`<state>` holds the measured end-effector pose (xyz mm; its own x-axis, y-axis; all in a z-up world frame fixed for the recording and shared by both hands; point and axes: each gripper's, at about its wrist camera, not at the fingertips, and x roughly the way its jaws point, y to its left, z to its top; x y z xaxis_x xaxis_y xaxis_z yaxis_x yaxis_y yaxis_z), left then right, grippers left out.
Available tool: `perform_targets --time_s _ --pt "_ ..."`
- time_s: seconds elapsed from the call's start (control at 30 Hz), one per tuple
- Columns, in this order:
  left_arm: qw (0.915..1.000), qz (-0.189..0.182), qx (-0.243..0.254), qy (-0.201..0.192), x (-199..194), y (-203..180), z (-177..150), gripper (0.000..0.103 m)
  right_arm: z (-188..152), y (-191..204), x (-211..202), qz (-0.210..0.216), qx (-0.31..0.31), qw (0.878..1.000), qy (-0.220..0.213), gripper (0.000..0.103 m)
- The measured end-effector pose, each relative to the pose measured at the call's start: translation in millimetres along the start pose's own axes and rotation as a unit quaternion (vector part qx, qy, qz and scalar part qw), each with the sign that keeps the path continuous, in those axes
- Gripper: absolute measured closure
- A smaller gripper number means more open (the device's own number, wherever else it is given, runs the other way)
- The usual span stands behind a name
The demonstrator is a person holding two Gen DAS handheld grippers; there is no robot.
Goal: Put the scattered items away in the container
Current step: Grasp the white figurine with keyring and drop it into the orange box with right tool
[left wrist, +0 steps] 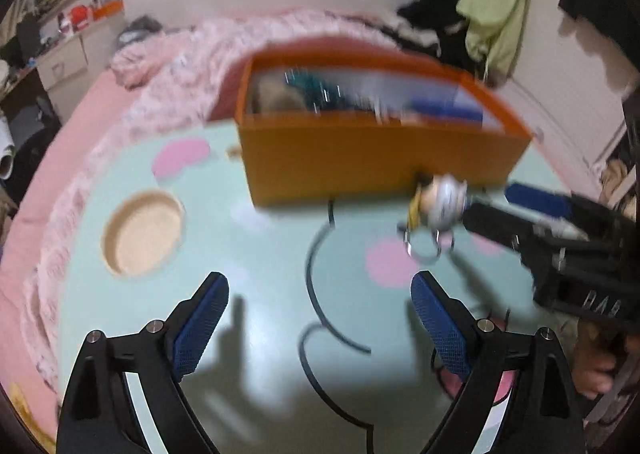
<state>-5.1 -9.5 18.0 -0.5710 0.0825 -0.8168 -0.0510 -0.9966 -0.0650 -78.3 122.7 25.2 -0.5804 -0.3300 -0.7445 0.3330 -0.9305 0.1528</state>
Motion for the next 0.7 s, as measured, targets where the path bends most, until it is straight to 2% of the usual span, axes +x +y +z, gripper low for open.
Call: perform_targets --time_s 0.07,0.3,0.33,0.37,0.47,0.57,0.7 --pt "0.9995 0.028 0.015 0.003 6 -6 -6 0.0 -1 2 10 0.011 0.004 1.0 0.02 0.029" --pt "0.9996 0.024 0.014 0.001 5 -5 -9 0.0 7 16 44 -0.019 -0.023 0.999 0.043 0.03" --pt "0.9996 0.024 0.014 0.001 5 -5 -9 0.0 6 19 43 -0.022 -0.03 0.999 0.039 0.049" --pt "0.9996 0.024 0.014 0.001 5 -6 -9 0.0 5 20 41 -0.02 -0.034 0.999 0.037 0.061" --pt "0.9996 0.024 0.014 0.0 5 -6 -10 0.0 -3 18 31 0.003 -0.028 0.999 0.037 0.061" --pt "0.9996 0.024 0.014 0.0 5 -6 -10 0.0 -10 19 15 0.007 -0.039 0.999 0.024 0.061" --pt "0.9996 0.024 0.014 0.0 5 -5 -10 0.0 -1 24 -22 0.04 -0.039 0.998 -0.016 0.061"
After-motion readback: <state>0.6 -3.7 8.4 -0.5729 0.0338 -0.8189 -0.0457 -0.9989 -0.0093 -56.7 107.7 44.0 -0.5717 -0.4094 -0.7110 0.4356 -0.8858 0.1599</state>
